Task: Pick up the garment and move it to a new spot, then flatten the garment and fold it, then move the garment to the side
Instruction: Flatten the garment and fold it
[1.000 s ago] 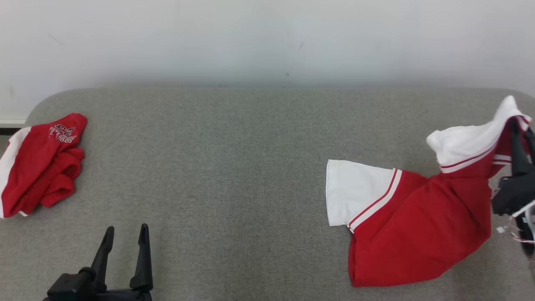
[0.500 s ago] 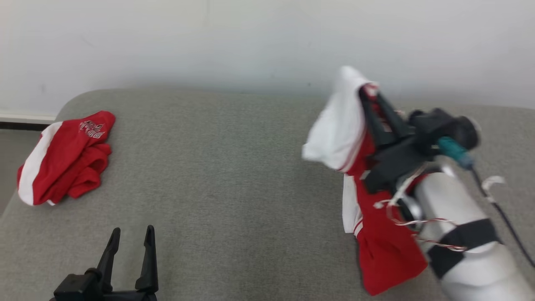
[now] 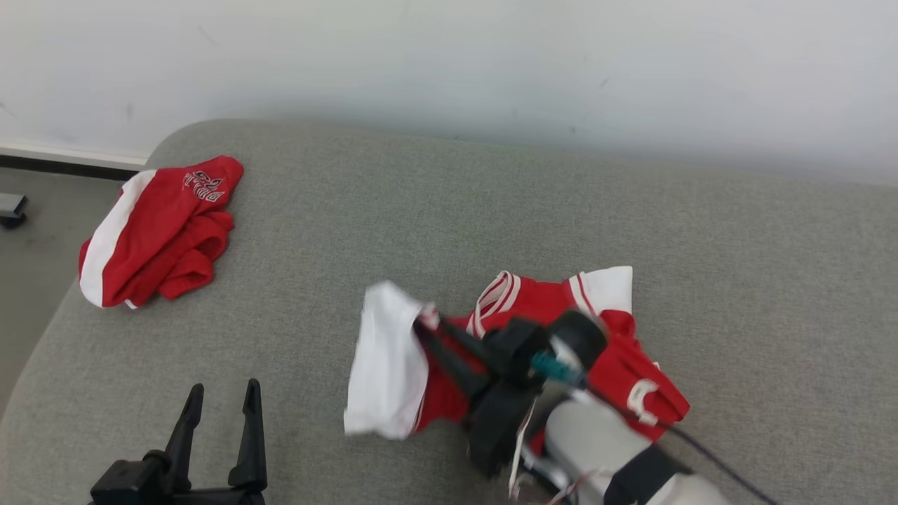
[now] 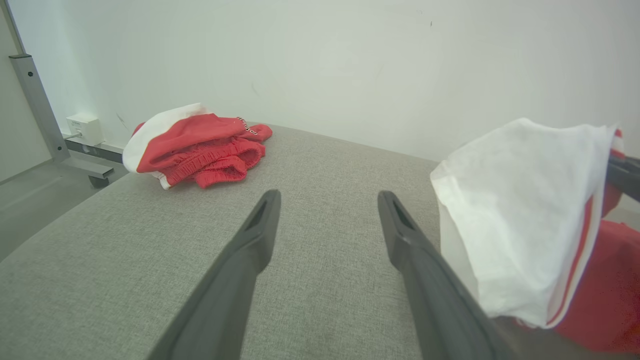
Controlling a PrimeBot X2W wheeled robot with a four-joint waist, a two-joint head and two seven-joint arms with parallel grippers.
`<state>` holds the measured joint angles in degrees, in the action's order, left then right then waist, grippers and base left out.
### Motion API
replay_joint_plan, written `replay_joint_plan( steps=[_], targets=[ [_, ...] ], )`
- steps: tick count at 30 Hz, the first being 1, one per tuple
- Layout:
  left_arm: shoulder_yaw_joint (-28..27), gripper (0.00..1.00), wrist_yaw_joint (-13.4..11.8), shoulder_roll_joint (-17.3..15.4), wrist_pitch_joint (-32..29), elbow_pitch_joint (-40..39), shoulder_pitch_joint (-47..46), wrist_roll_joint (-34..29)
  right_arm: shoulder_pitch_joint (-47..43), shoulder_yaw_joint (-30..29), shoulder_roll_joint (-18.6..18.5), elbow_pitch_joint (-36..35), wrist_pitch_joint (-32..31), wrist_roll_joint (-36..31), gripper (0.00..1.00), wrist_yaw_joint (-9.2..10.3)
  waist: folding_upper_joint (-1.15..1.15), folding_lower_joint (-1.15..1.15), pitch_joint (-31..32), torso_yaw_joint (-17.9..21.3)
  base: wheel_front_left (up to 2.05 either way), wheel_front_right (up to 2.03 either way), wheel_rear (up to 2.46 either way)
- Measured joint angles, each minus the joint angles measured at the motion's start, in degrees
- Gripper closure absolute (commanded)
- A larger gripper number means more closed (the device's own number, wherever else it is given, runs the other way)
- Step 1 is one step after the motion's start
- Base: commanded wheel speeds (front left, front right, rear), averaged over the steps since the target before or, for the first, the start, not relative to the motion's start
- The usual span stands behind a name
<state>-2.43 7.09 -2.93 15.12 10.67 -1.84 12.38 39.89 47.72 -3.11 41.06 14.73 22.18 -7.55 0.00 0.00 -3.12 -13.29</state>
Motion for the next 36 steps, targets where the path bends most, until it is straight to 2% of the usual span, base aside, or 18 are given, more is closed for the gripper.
replay_joint_plan(
  steps=[1, 2, 5, 8, 12, 16, 20, 26, 31, 36],
  targets=[
    [0.0, 0.0, 0.0, 0.0, 0.0, 0.1, -0.1, 0.0, -0.8, 2.1, 0.1, 0.1, 0.0, 1.3, 0.75, 0.0, 0.0, 0.0, -0.2, -0.2, 0.0, 0.0, 0.0],
    [0.0, 0.0, 0.0, 0.0, 0.0, 0.2, -0.2, 0.1, -1.3, 4.2, 0.2, 0.1, 0.0, 2.5, 0.0, 0.0, 0.0, 0.0, -0.3, -0.3, 0.0, 0.0, 0.0],
    [-0.3, 0.0, 0.0, 0.0, 0.0, 0.4, -0.4, 0.2, -1.6, 7.2, 0.3, 0.9, 0.2, 5.5, 0.0, 0.0, 0.0, 0.0, -0.7, -0.2, 0.0, 0.0, 0.0],
    [-0.6, 0.0, 0.0, 0.0, 0.0, 0.4, -0.5, 0.2, 0.4, 7.0, 0.3, 2.6, 0.2, 6.1, 0.0, 0.0, -0.01, 0.0, -0.7, 0.7, 0.0, 0.0, 0.0],
    [-0.9, 0.0, 0.1, 0.0, 0.0, 0.4, -0.4, -0.1, 2.4, 3.0, 0.3, 4.1, 0.4, 4.4, 0.0, 0.0, 0.0, 0.0, -0.3, 2.1, 0.0, 0.0, 0.0],
    [-1.5, 0.0, 0.1, 0.0, 0.0, 0.2, -0.2, -0.2, 2.4, -4.9, 0.1, 4.2, 0.4, 1.2, 0.0, 0.0, 0.0, 0.0, 0.2, 3.8, 0.0, 0.0, 0.0],
    [-1.7, 0.0, 0.0, 0.0, 0.0, -0.4, 0.3, -0.8, -0.6, -14.8, -2.1, 0.1, 0.4, -2.9, 0.0, 0.0, 0.0, 0.0, 0.8, 5.7, 0.0, 0.0, 0.0],
    [-2.2, 0.0, -0.1, 0.0, 0.0, -1.1, 1.2, -1.8, -10.8, -27.7, -5.5, -9.9, 0.4, -9.6, 0.0, 0.0, 0.0, 0.0, 1.7, 8.2, 0.0, 0.0, 0.0],
    [-2.9, 0.0, -0.1, 0.0, 0.0, -1.6, 2.0, -2.2, -20.7, -34.0, -7.0, -17.6, 0.4, -13.0, 0.0, 0.0, 0.0, 0.0, 2.5, 10.0, 0.0, 0.0, 0.0],
    [-3.4, 0.0, -0.1, 0.0, 0.0, -1.8, 2.3, -2.7, -29.6, -38.6, -6.4, -24.0, 0.4, -14.2, 0.0, 0.0, 0.0, 0.0, 3.1, 11.2, 0.0, 0.0, 0.0]
  ],
)
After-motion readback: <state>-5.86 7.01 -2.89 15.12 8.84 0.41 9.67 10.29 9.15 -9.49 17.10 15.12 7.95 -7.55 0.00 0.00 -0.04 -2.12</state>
